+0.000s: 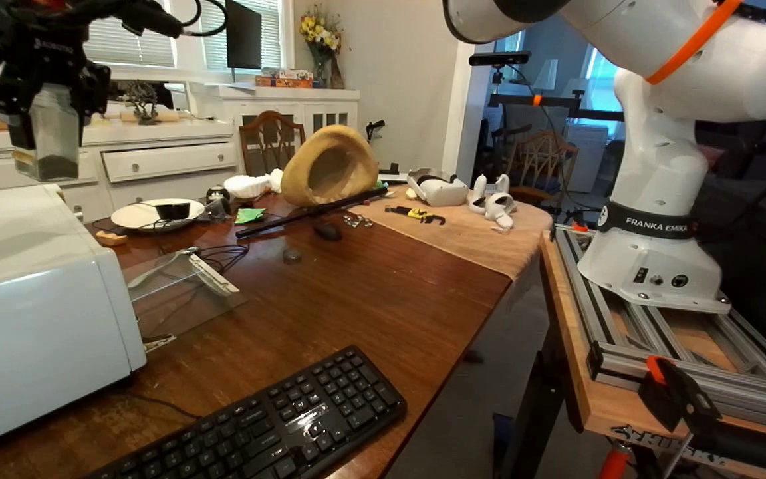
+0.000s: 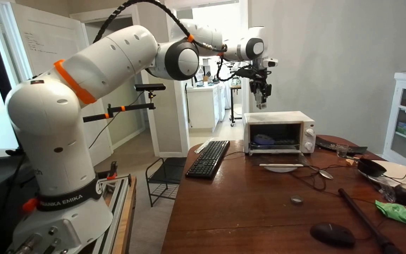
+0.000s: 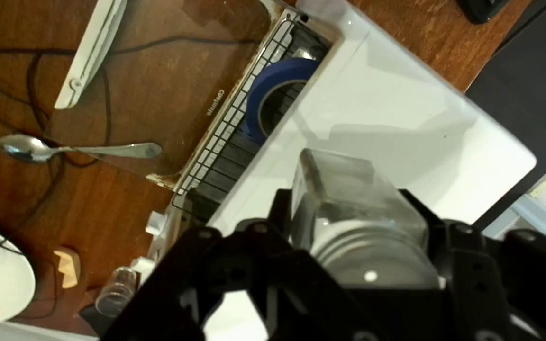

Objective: Put the tape inside the oven and the shaker on top of the microwave

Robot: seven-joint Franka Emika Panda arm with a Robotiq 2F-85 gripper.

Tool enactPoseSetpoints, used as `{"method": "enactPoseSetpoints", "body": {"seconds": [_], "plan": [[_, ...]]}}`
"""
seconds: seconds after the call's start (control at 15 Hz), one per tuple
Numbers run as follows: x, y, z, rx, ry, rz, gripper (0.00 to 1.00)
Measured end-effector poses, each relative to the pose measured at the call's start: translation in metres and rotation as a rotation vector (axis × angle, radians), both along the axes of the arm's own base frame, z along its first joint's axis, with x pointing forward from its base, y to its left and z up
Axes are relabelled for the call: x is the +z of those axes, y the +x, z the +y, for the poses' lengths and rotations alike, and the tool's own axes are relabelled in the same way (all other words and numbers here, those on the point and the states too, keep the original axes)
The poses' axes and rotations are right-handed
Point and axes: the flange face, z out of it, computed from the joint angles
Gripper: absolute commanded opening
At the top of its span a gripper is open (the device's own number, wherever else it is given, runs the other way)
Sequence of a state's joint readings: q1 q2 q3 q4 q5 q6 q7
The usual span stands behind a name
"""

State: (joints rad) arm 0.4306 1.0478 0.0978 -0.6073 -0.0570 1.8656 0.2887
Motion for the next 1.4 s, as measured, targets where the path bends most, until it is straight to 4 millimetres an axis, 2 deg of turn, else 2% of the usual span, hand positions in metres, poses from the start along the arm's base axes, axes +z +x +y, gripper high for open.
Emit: {"method": "enactPoseSetpoints", "body": {"seconds": [0.27, 0.47, 0.67, 1.13, 1.4], "plan": [[0.005, -0.024, 0.041, 0.171, -0.097, -0.032, 0.31], [-0.003, -0.032, 0.057, 0.259, -0.130, -0.038, 0.31], [-0.014, -0.033, 0.059, 0.292, -0.142, -0.027, 0.31], [-0.034, -0.026, 0.046, 0.276, -0.141, 0.007, 0.31], [-0.042, -0.027, 0.048, 0.278, -0.132, 0.023, 0.31]]}}
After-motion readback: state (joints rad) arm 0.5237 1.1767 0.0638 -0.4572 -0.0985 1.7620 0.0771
